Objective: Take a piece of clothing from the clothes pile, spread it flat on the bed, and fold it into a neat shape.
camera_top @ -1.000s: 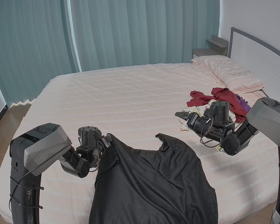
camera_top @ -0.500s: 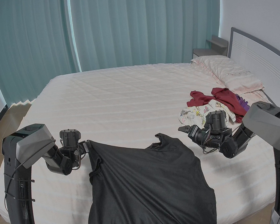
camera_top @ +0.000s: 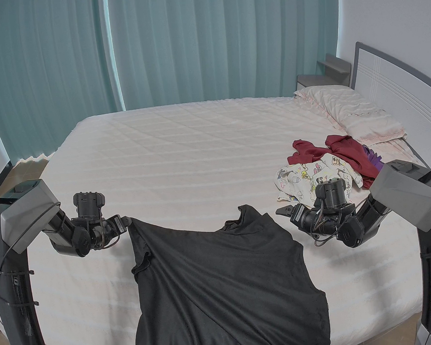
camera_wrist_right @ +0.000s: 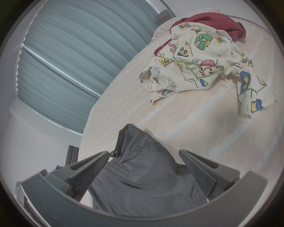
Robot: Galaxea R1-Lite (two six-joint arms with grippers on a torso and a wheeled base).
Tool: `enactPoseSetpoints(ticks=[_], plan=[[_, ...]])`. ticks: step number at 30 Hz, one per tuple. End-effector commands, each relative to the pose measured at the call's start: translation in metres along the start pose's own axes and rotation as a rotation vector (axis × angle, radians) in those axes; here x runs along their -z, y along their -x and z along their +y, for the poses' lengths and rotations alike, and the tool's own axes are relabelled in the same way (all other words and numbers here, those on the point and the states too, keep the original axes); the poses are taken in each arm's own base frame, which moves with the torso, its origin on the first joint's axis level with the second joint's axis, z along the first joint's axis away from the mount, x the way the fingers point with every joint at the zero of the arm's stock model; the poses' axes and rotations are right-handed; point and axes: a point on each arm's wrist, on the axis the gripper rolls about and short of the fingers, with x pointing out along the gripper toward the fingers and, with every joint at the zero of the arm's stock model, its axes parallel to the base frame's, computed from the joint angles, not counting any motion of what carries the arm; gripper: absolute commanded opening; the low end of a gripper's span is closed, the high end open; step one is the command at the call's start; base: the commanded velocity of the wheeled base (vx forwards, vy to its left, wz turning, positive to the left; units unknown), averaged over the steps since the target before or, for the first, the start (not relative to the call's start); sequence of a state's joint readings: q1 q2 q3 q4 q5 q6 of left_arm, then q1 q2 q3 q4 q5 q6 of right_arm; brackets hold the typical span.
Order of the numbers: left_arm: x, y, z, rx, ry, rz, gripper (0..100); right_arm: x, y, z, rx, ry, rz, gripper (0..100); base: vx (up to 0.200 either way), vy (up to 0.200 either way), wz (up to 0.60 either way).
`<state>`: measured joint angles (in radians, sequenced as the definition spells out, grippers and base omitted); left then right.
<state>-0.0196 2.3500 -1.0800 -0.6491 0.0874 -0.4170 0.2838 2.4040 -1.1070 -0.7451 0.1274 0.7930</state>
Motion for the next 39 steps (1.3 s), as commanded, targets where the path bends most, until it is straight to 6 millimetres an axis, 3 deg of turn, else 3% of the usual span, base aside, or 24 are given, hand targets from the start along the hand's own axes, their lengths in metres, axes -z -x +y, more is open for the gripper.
enactPoseSetpoints(ticks=[1,6,14,19,29,37,38,39], plan=[[-0.014,0.014,-0.011,0.084,0.097,0.069,100,0.01,-0.007,-0.01,0.027,0.018,0.032,100,0.0,0.0,0.0],[-0.012,0.018,-0.015,0.152,0.183,0.153,100,0.011,-0.008,-0.011,0.029,0.025,0.035,100,0.0,0.0,0.0],[-0.019,0.047,-0.02,0.313,0.281,0.446,100,0.014,-0.01,-0.012,0.033,0.041,0.043,100,0.0,0.0,0.0],[-0.023,0.045,-0.019,0.305,0.296,0.413,100,0.014,-0.011,-0.015,0.039,0.044,0.042,100,0.0,0.0,0.0],[-0.001,0.036,-0.005,0.175,0.284,0.416,100,0.003,-0.017,-0.015,0.054,0.204,0.061,100,0.0,0.0,0.0],[0.014,0.029,-0.005,0.178,0.277,0.384,100,0.01,-0.035,-0.017,0.022,0.211,0.096,100,0.0,0.0,0.0],[0.018,0.025,-0.003,0.165,0.277,0.387,100,0.012,-0.038,-0.017,0.024,0.211,0.102,0,0.0,0.0,0.0],[0.019,0.024,-0.003,0.159,0.277,0.387,100,0.012,-0.039,-0.018,0.023,0.212,0.107,0,0.0,0.0,0.0]])
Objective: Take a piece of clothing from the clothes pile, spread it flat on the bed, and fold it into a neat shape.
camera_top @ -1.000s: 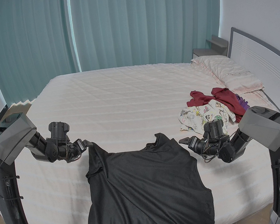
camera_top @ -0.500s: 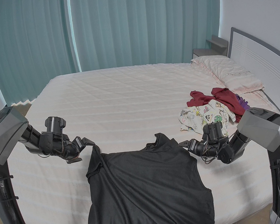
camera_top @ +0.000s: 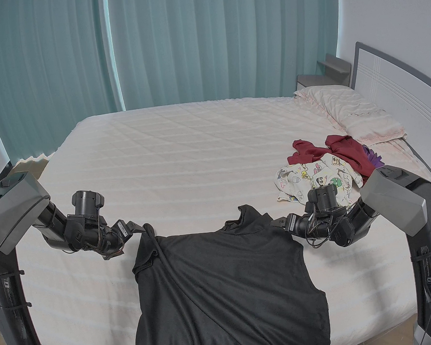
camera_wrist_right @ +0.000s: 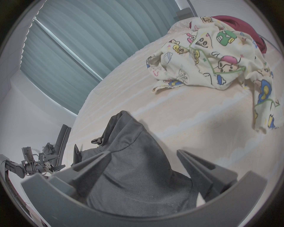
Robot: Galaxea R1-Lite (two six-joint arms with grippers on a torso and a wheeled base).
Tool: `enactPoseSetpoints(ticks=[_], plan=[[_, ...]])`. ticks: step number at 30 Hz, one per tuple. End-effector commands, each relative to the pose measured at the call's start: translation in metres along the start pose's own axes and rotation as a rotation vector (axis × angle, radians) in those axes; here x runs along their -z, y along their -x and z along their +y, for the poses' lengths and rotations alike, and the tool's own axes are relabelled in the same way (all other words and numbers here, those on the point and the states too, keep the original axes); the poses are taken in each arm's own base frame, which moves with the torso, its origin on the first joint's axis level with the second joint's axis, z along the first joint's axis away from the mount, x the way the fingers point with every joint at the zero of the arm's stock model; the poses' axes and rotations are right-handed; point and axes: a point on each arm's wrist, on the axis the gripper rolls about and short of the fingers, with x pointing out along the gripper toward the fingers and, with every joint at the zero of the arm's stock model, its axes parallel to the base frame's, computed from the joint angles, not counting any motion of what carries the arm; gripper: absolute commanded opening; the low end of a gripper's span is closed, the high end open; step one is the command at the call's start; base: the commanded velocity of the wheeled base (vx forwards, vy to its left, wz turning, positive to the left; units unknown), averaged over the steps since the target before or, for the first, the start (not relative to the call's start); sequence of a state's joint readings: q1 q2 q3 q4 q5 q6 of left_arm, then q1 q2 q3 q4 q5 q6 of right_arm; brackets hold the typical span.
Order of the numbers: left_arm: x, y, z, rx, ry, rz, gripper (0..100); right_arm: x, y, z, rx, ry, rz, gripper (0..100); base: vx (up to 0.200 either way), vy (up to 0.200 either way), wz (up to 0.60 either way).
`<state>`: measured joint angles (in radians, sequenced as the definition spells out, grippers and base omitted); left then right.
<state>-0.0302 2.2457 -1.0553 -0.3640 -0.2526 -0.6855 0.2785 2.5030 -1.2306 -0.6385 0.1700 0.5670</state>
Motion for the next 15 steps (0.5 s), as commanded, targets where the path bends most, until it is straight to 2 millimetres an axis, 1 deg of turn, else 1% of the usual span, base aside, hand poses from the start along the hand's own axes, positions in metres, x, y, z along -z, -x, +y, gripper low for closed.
enactPoseSetpoints(ticks=[1,5,7,11,12,13,14,15], plan=[[0.01,-0.014,0.013,-0.054,0.013,0.023,100,0.005,-0.012,-0.002,-0.004,-0.001,0.039,0,0.0,0.0,0.0],[0.013,-0.022,0.013,-0.07,0.0,-0.007,100,0.004,-0.013,0.0,0.001,-0.007,0.074,0,0.0,0.0,0.0],[0.013,-0.023,0.011,-0.056,-0.008,-0.02,100,0.004,-0.013,0.001,0.001,-0.006,0.07,0,0.0,0.0,0.0],[0.02,-0.025,0.007,-0.056,-0.022,-0.008,100,0.0,-0.012,-0.001,0.007,-0.017,0.052,0,0.0,0.0,0.0],[0.024,-0.026,0.005,-0.066,-0.031,-0.014,100,-0.006,-0.008,-0.006,0.029,-0.028,0.027,0,0.0,0.0,0.0],[0.024,-0.026,0.005,-0.066,-0.032,-0.014,100,-0.007,-0.008,-0.007,0.03,-0.029,0.025,0,0.0,0.0,0.0],[0.027,-0.029,0.003,-0.076,-0.044,-0.033,100,-0.015,-0.004,-0.013,0.048,-0.041,-0.014,0,0.0,0.0,0.0],[0.028,-0.031,0.003,-0.081,-0.05,-0.042,100,-0.018,-0.002,-0.016,0.056,-0.05,-0.033,0,0.0,0.0,0.0]])
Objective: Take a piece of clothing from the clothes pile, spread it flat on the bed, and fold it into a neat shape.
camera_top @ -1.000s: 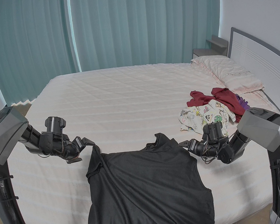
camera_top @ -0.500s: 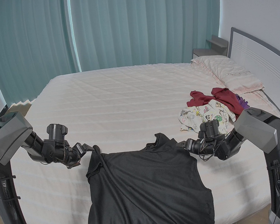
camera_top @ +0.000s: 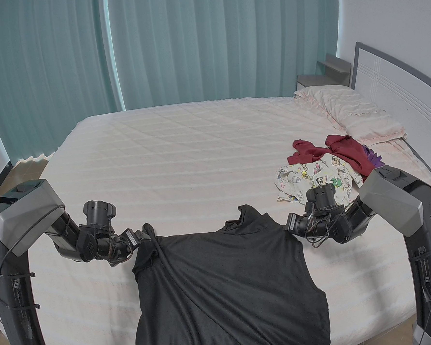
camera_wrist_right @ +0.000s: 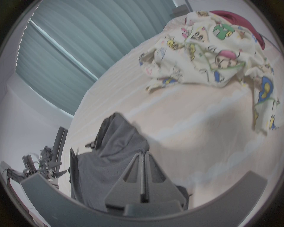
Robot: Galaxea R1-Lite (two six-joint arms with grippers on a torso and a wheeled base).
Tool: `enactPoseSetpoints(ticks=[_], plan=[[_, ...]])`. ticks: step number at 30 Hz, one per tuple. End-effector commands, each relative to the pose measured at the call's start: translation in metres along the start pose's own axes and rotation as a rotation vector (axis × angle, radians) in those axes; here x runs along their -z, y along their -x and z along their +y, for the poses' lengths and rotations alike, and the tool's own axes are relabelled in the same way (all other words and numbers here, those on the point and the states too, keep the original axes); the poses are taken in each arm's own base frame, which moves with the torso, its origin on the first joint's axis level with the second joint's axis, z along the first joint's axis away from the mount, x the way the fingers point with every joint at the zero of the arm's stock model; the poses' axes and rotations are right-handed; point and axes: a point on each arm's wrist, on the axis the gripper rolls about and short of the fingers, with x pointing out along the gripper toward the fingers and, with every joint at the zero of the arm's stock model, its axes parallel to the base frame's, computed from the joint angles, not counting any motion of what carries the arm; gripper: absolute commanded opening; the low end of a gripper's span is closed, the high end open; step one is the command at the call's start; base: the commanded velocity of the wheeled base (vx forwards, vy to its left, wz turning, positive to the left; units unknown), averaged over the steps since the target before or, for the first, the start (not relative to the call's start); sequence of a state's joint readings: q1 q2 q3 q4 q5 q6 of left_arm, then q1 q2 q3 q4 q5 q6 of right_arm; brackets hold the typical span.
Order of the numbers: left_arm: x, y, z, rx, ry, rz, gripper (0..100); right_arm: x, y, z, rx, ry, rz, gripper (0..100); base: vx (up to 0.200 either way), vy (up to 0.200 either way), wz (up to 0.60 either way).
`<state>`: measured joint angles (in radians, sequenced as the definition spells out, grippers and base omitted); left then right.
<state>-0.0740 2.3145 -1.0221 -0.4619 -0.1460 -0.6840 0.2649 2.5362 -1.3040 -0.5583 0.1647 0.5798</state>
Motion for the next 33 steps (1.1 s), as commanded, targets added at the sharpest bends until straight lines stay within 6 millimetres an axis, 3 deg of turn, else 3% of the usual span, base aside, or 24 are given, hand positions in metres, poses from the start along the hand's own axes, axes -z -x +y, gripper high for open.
enactPoseSetpoints(ticks=[1,7,16,26,33], plan=[[0.01,-0.01,-0.002,-0.019,-0.022,-0.013,100,-0.018,0.01,-0.013,0.026,-0.037,-0.077,0,0.0,0.0,0.0],[0.015,-0.018,-0.001,-0.025,-0.039,-0.072,100,-0.028,0.019,-0.03,0.049,-0.081,-0.133,0,0.0,0.0,0.0],[0.031,-0.02,-0.01,-0.011,-0.071,-0.045,100,-0.025,0.018,-0.039,0.08,-0.091,-0.137,0,0.0,0.0,0.0],[0.052,-0.037,-0.011,-0.127,-0.199,-0.069,100,-0.026,0.017,-0.039,0.081,-0.091,-0.141,0,0.0,0.0,0.0],[0.051,-0.048,-0.016,-0.157,-0.212,-0.163,100,-0.024,0.017,-0.037,0.077,-0.088,-0.137,0,0.0,0.0,0.0]])
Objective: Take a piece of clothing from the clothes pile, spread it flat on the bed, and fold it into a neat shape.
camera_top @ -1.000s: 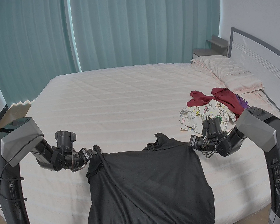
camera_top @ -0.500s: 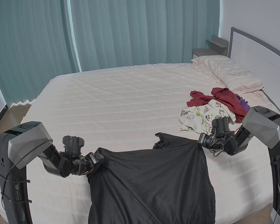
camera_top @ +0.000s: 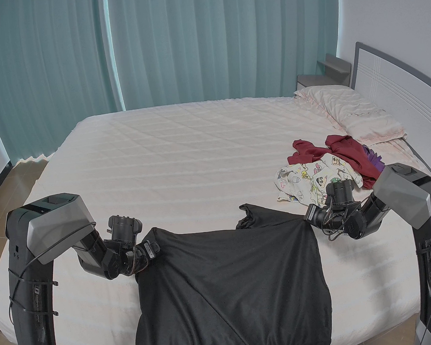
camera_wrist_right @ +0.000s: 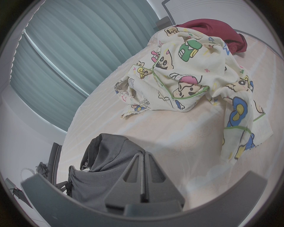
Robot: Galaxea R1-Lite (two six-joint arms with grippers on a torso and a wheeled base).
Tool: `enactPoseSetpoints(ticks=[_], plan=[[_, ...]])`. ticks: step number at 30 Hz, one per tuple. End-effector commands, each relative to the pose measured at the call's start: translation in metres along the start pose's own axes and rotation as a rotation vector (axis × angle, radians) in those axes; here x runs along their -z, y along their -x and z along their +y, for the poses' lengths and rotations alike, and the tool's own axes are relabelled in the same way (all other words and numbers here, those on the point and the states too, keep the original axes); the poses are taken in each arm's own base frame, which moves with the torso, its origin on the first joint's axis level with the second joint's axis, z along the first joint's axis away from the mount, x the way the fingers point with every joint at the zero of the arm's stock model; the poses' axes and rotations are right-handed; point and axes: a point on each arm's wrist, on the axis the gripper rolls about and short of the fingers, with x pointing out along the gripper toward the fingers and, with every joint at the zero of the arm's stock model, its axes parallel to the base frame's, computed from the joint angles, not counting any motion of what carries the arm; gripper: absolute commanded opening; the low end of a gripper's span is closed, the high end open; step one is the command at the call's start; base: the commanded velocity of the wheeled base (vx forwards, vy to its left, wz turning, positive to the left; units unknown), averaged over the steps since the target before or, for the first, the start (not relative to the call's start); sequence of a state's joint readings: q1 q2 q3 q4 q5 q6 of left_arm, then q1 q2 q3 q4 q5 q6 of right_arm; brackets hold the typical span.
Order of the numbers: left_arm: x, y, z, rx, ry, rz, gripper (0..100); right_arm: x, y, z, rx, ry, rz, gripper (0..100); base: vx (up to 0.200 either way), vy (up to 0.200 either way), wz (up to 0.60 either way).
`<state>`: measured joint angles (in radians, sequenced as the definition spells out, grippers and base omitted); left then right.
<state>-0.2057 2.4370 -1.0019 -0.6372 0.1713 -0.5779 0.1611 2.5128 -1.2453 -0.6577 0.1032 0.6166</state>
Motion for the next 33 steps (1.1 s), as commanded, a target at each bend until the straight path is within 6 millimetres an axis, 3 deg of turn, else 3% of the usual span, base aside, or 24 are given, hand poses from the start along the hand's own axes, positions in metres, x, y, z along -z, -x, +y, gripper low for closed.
enactPoseSetpoints(ticks=[1,3,4,9,14,18,24,30,31,33], plan=[[0.008,-0.009,-0.004,0.011,-0.01,-0.006,100,0.002,0.0,0.001,-0.003,0.002,0.005,0,0.0,0.0,0.0],[0.009,-0.009,-0.004,0.009,-0.015,-0.013,100,0.002,0.0,0.001,-0.003,0.002,0.005,0,0.0,0.0,0.0],[0.007,-0.01,-0.003,-0.006,-0.017,-0.026,0,0.002,0.0,0.001,-0.002,0.002,0.006,0,0.0,0.0,0.0],[-0.016,-0.014,0.023,-0.199,-0.095,-0.163,0,0.001,0.0,0.0,0.0,0.0,0.005,0,0.0,0.0,0.0],[-0.042,-0.022,0.033,-0.162,-0.033,-0.35,0,0.001,0.0,0.0,-0.001,0.001,0.003,0,0.0,0.0,0.0],[-0.05,-0.028,0.037,-0.145,-0.004,-0.416,0,0.003,0.0,0.0,0.001,0.001,0.008,0,0.0,0.0,0.0],[-0.047,-0.03,0.036,-0.121,0.03,-0.416,0,0.003,0.0,-0.001,0.004,0.001,0.007,0,0.0,0.0,0.0],[-0.019,-0.023,0.018,0.004,0.001,-0.307,0,0.004,0.0,0.0,0.003,0.003,0.01,0,0.0,0.0,0.0],[-0.016,-0.021,0.015,0.016,-0.001,-0.296,100,0.004,0.0,0.0,0.003,0.003,0.01,0,0.0,0.0,0.0],[-0.013,-0.017,0.011,0.037,0.003,-0.285,100,0.004,0.0,0.0,0.003,0.003,0.01,0,0.0,0.0,0.0]])
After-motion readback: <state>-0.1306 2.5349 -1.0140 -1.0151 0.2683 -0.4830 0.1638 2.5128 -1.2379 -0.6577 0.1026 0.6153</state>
